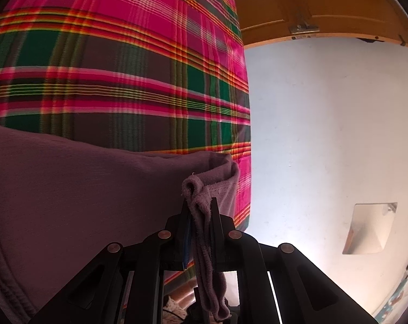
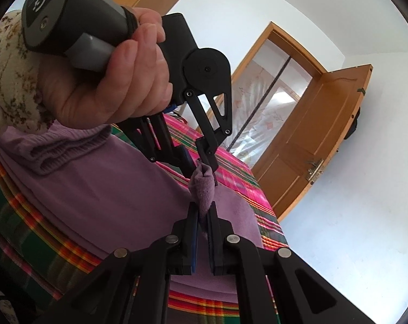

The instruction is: Fold clothes

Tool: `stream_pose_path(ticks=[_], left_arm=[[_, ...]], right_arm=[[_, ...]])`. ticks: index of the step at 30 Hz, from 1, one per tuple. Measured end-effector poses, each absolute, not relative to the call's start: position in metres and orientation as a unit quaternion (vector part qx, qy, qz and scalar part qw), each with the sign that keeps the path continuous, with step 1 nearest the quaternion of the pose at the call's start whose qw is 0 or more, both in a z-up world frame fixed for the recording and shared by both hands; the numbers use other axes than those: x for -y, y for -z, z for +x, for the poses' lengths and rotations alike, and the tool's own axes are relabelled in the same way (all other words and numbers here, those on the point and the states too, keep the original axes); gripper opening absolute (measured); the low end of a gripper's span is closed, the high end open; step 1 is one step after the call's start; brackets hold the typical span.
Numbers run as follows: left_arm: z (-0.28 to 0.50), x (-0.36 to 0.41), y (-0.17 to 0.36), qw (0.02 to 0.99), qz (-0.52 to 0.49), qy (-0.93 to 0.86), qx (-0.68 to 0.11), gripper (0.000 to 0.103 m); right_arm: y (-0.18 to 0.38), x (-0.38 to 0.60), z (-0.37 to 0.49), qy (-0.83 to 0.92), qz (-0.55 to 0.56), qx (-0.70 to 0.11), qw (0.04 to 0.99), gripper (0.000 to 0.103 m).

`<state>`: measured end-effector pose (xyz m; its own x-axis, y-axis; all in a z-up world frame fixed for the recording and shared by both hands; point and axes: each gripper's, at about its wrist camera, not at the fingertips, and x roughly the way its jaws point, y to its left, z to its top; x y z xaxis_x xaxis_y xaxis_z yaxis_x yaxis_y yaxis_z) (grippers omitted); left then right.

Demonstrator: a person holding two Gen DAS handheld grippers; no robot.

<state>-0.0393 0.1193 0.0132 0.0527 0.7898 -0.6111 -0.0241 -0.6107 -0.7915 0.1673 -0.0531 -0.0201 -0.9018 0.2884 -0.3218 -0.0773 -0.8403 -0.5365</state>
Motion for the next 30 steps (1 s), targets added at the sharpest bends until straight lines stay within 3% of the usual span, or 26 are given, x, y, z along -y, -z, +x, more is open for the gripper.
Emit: stream_pose_path(ticks=[28, 30], left_arm=[[-0.034, -0.07, 0.011, 0.273, -0.655, -0.635, 0.305, 0.009], [-0.034, -0.071, 0.013, 0.265, -0.658, -0.639, 0.297, 0.013]], right_arm=[[0.038, 0.086, 0.17, -0.931, -0.225, 0.285, 0.021, 0.006], [0.04, 0.086, 0.167, -0.929, -0.231, 0.289, 0.018, 0.006]])
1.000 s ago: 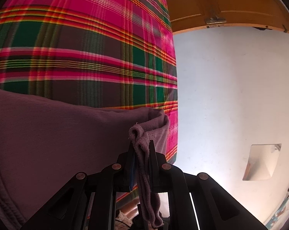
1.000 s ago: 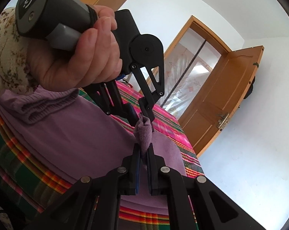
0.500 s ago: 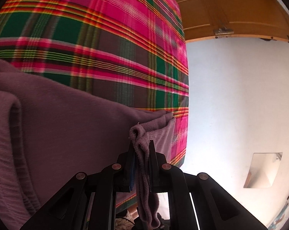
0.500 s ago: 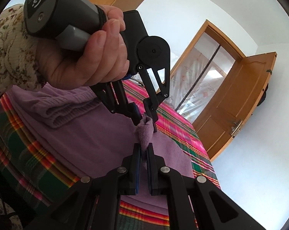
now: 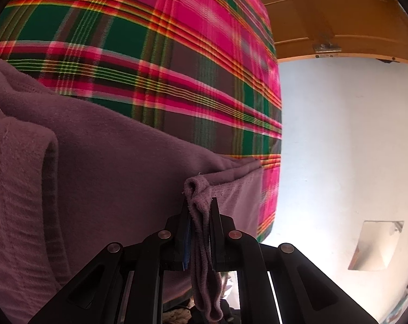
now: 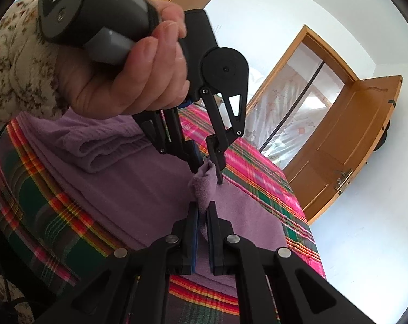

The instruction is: Fold clothes

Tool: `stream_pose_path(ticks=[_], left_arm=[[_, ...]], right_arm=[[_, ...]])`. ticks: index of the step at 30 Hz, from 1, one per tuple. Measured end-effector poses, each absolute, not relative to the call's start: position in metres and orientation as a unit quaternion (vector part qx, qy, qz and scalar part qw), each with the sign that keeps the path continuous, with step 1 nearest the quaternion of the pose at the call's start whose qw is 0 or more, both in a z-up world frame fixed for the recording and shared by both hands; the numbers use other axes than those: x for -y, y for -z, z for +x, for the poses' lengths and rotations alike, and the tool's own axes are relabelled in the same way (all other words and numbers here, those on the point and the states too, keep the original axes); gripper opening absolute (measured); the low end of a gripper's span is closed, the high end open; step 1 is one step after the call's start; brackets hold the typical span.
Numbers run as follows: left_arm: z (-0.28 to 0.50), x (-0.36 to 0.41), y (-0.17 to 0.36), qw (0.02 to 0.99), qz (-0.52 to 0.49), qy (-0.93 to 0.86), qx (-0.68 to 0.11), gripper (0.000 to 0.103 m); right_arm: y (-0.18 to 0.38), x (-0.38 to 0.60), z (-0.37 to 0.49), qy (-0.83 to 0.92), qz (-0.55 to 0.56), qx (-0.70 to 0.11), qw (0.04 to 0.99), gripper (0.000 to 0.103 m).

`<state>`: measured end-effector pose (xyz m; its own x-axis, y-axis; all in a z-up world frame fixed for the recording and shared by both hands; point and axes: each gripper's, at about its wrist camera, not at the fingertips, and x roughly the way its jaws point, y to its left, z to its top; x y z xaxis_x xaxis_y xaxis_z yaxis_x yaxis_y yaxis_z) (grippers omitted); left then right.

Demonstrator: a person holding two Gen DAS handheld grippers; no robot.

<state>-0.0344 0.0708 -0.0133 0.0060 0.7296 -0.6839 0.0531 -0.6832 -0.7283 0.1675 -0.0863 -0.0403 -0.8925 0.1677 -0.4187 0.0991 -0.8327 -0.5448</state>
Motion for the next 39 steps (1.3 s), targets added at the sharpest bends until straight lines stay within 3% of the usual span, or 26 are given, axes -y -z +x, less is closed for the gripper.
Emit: stream_pose_path(ticks=[39], left_arm=[[-0.031, -0.066, 0.024, 0.236, -0.655, -0.652, 0.301, 0.016]], right_arm=[[0.057, 0.097, 0.17, -0.923, -0.256, 0.288, -0.017, 0.006]])
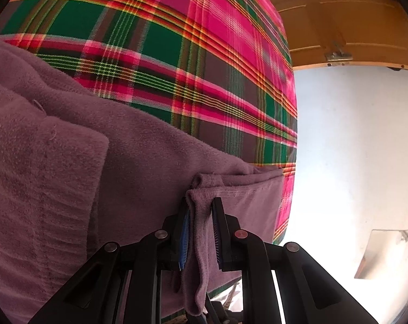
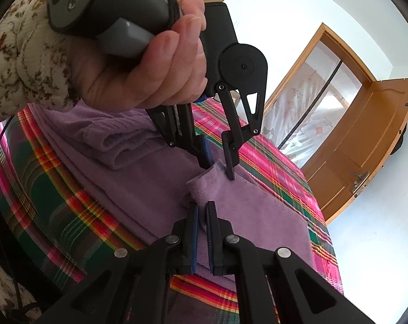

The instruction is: Fold clothes

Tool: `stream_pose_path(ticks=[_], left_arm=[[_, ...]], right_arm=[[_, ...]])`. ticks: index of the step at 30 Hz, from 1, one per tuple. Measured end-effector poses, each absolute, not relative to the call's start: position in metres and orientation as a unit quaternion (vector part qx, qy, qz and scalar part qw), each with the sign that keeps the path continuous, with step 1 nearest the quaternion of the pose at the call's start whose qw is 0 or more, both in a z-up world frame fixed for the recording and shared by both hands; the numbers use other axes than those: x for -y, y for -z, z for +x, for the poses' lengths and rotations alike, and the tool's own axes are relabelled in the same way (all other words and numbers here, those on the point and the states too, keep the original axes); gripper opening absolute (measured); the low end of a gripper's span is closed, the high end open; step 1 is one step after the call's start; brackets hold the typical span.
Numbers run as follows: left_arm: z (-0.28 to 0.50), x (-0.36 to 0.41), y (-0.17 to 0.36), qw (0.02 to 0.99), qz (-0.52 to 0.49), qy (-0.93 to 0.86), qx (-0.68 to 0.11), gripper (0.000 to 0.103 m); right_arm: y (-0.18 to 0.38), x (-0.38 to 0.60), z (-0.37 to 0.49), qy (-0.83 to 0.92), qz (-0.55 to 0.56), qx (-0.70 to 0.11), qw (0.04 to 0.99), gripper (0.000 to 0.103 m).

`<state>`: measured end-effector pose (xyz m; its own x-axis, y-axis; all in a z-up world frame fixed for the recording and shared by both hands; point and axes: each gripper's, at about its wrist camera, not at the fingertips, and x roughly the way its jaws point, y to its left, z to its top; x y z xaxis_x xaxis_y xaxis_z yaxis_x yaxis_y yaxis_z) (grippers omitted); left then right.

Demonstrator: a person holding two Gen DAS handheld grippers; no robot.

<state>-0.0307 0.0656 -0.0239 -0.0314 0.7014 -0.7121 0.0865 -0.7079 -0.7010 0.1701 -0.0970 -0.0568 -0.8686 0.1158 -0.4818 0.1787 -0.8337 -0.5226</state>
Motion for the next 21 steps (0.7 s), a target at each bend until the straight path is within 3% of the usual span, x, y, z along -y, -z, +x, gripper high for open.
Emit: stream_pose_path(ticks=[10, 21], left_arm=[[-0.023, -0.055, 0.006, 0.203, -0.624, -0.691, 0.302, 0.021], [-0.014, -0.062, -0.021, 0.217, -0.6, -0.717, 0.281, 0.023]], right_arm=[[0.06, 0.096, 0.174, 0.918, 0.271, -0.287, 0.023, 0.006], [0.022, 0.051, 0.169, 0.943, 0.294, -0.136, 0.075, 0.012]])
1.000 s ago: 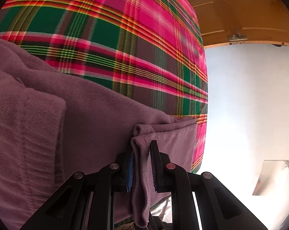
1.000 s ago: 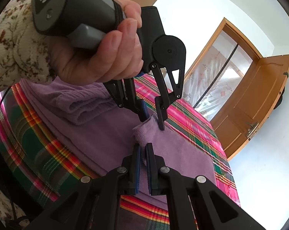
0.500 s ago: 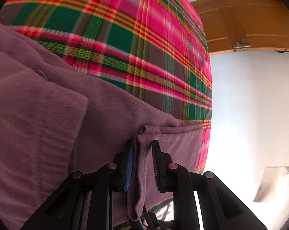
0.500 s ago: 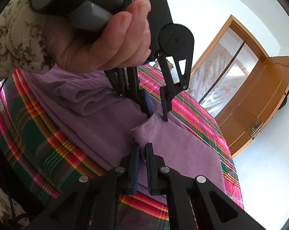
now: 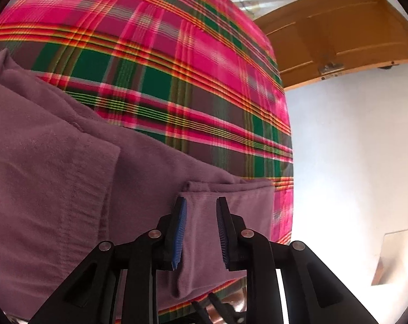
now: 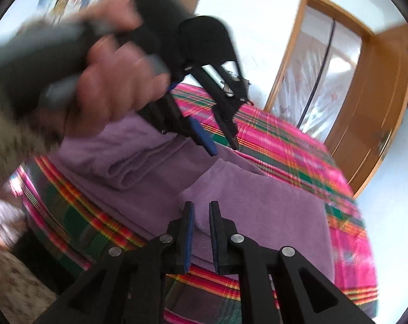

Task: Fold clothes
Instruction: 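Open both grippers and release the folded purple edge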

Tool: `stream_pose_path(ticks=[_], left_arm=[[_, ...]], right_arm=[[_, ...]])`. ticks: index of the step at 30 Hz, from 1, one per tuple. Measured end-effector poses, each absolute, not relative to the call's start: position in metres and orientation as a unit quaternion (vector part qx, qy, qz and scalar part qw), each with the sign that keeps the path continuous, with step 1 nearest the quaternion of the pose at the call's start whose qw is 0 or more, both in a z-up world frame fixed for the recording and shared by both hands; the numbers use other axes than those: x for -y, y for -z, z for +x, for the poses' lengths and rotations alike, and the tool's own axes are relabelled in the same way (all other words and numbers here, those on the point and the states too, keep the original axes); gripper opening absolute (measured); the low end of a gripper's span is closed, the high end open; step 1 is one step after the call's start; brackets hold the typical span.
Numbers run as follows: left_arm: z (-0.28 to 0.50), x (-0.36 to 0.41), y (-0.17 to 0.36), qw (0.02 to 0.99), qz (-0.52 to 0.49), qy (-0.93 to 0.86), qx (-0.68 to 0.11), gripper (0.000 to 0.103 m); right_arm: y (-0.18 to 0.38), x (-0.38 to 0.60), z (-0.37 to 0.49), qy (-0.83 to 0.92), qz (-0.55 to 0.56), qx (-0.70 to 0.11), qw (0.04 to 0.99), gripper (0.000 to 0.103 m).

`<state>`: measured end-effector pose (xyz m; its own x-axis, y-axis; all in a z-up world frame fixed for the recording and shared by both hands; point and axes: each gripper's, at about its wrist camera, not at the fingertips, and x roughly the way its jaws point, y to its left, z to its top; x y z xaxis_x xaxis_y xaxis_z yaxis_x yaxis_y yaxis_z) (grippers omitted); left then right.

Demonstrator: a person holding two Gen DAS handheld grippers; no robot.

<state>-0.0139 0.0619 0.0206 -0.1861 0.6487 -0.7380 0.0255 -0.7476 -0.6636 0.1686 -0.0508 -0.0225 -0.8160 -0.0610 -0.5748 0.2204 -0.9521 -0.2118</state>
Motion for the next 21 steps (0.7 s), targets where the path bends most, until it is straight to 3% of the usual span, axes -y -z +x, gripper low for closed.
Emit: stream_pose_path(ticks=[13, 21], left_arm=[[0.004, -0.074, -0.013, 0.25, -0.616, -0.703, 0.253, 0.023], [0.003, -0.068, 0.0, 0.228, -0.626, -0.701, 0.253, 0.023]], right_arm=[[0.02, -0.047, 0.149, 0.94, 0.33, -0.029, -0.079, 0.015], [0.038, -0.073, 0.147, 0.931, 0.35, -0.017, -0.103, 0.02]])
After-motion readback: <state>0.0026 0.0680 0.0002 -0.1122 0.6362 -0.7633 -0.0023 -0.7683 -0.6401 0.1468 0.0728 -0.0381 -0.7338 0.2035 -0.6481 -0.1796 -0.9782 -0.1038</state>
